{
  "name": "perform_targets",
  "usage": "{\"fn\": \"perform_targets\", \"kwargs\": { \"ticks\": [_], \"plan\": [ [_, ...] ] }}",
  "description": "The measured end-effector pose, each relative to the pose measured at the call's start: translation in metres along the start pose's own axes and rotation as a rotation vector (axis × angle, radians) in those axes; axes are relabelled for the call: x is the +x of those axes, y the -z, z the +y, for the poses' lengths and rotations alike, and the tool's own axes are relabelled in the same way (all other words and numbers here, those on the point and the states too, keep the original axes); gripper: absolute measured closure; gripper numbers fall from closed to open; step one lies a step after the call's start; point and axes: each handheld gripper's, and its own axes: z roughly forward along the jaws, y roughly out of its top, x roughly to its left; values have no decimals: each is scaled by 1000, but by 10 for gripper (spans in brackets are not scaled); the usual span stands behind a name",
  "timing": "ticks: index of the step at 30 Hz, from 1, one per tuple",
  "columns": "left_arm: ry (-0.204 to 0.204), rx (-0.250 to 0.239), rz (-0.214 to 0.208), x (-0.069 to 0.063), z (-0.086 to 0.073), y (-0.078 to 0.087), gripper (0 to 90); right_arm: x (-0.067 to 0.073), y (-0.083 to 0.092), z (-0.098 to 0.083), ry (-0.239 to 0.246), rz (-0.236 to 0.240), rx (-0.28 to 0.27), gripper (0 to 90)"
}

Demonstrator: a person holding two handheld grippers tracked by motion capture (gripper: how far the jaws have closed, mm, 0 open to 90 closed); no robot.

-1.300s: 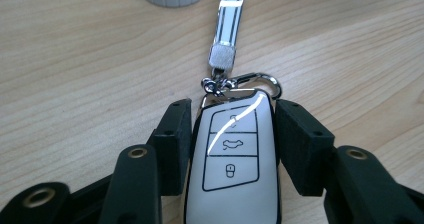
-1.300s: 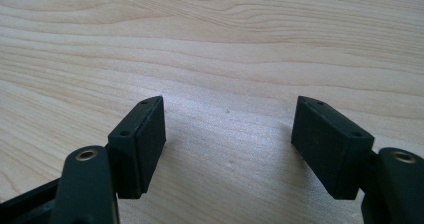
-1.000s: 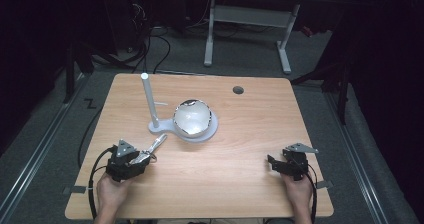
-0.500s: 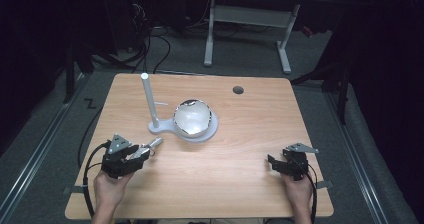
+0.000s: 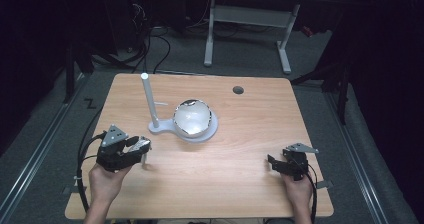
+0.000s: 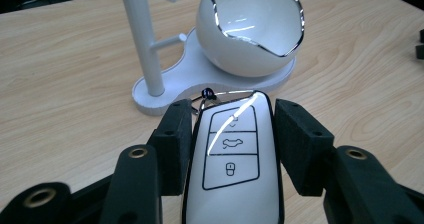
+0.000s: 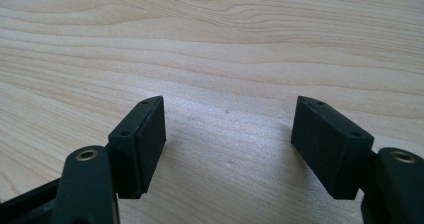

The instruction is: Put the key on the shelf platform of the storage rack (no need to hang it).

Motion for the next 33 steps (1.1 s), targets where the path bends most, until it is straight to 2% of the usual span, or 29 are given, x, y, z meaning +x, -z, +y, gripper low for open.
{"fn": "perform_targets", "kwargs": {
  "ticks": [5, 11, 13, 20, 25, 27, 33],
  "plan": [
    [25, 9, -22, -8, 4, 1, 511, 0, 0, 0, 0, 0, 0, 303],
    [16, 23, -58, -18, 7, 1, 511, 0, 0, 0, 0, 0, 0, 304],
    [25, 24, -55, -21, 6, 1, 511, 0, 0, 0, 0, -1, 0, 304],
    [-17, 33, -93, -36, 7, 1, 511, 0, 0, 0, 3, -3, 2, 304],
    [-15, 42, -97, -45, 6, -1, 512, 0, 0, 0, 3, -4, 1, 304],
    [-34, 51, -108, -48, 6, -2, 511, 0, 0, 0, 3, -2, 0, 304],
    [-23, 85, -131, -66, 6, -4, 512, 0, 0, 0, 5, -1, -1, 303]
  ]
}}
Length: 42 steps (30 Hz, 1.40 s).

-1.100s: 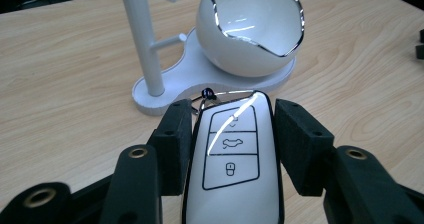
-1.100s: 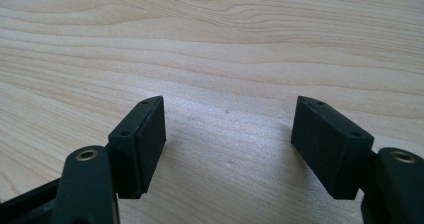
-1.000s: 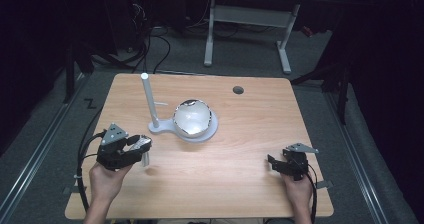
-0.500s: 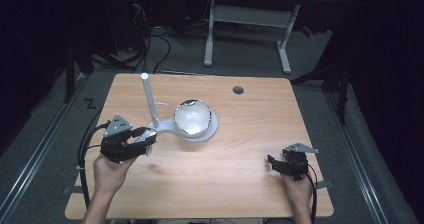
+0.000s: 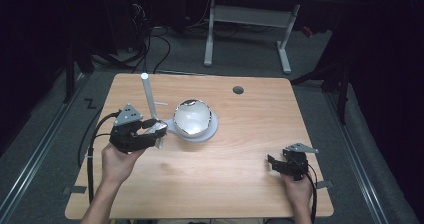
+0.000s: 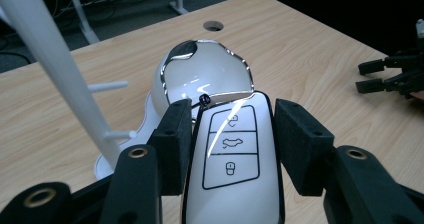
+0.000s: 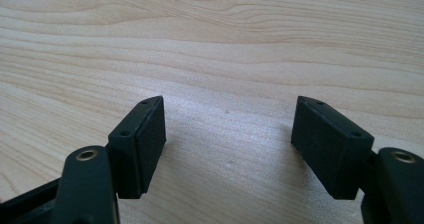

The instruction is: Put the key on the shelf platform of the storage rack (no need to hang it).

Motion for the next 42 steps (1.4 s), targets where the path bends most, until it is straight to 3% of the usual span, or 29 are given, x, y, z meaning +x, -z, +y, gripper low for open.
{"fn": "perform_targets", "kwargs": {
  "ticks": [9, 12, 16, 22, 26, 27, 42],
  "plan": [
    [10, 23, -32, -20, 4, -4, 512, 0, 0, 0, -5, 1, 0, 303],
    [32, 40, -42, -27, 5, -5, 512, 0, 0, 0, -6, 2, 1, 303],
    [6, 58, -44, -36, 2, -10, 512, 0, 0, 0, -7, 2, -1, 303],
    [4, 68, -60, -47, 2, -13, 512, 0, 0, 0, -7, 3, -1, 303],
    [-4, 66, -72, -51, 2, -18, 511, 0, 0, 0, -6, 3, -1, 302],
    [18, 63, -66, -54, 2, -20, 511, 0, 0, 0, -6, 3, 1, 302],
    [28, 48, -74, -59, 5, -45, 511, 0, 0, 0, -6, 2, 0, 303]
  ]
}}
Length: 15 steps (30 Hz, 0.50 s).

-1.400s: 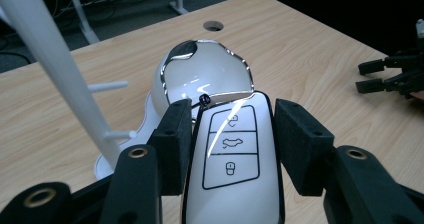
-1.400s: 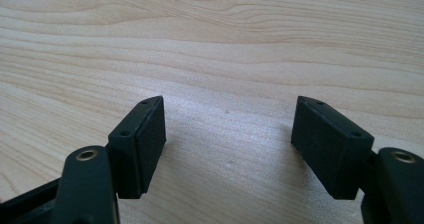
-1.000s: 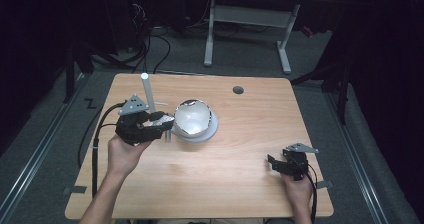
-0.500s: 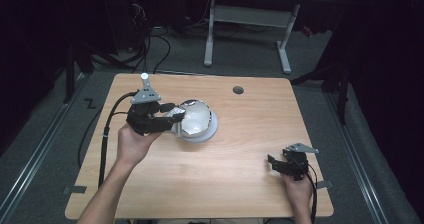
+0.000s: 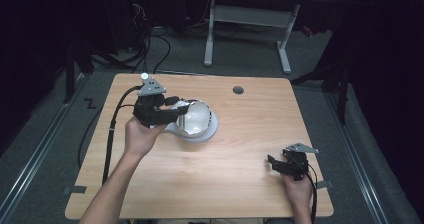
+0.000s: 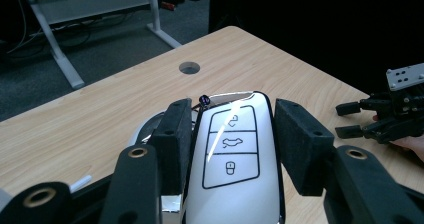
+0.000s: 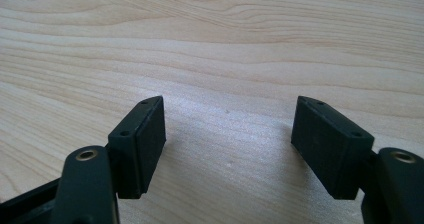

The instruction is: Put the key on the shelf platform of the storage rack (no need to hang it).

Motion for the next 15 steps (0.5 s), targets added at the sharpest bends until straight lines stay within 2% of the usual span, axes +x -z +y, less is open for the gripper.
{"fn": "perform_targets", "kwargs": {
  "ticks": [1, 5, 6, 8, 13, 15],
  "plan": [
    [13, 0, 4, -1, -1, -2, 511, 0, 0, 0, -1, 0, -1, 303],
    [-2, 8, 4, 1, -1, -10, 511, 0, 0, 0, 0, 1, -2, 302],
    [13, 9, 12, 0, -2, -11, 511, 0, 0, 0, -2, 1, -2, 303],
    [-3, 9, 8, 2, -2, -16, 511, 0, 0, 0, -2, 2, -2, 302],
    [-8, 13, 25, 5, -6, -24, 511, 0, 0, 0, -3, 3, -2, 302],
    [-23, 7, 32, 7, -8, -28, 511, 0, 0, 0, -3, 3, -2, 303]
  ]
}}
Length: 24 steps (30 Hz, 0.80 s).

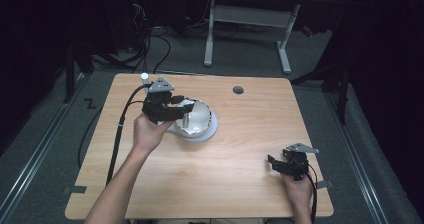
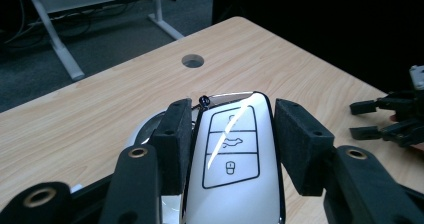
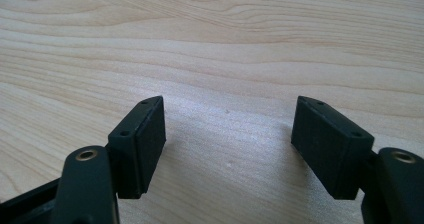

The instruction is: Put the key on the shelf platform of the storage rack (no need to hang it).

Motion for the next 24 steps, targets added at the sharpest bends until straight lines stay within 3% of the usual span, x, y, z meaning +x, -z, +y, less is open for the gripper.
{"fn": "perform_targets", "kwargs": {
  "ticks": [6, 15, 24],
  "plan": [
    [-16, -3, 39, 5, -8, -13, 511, 0, 0, 0, 1, 0, 0, 303],
    [-41, -4, 67, 11, -19, -31, 510, 0, 0, 0, -5, 2, 0, 302],
    [-34, -3, 80, 19, -24, -40, 510, 0, 0, 0, -4, 2, 0, 301]
  ]
}}
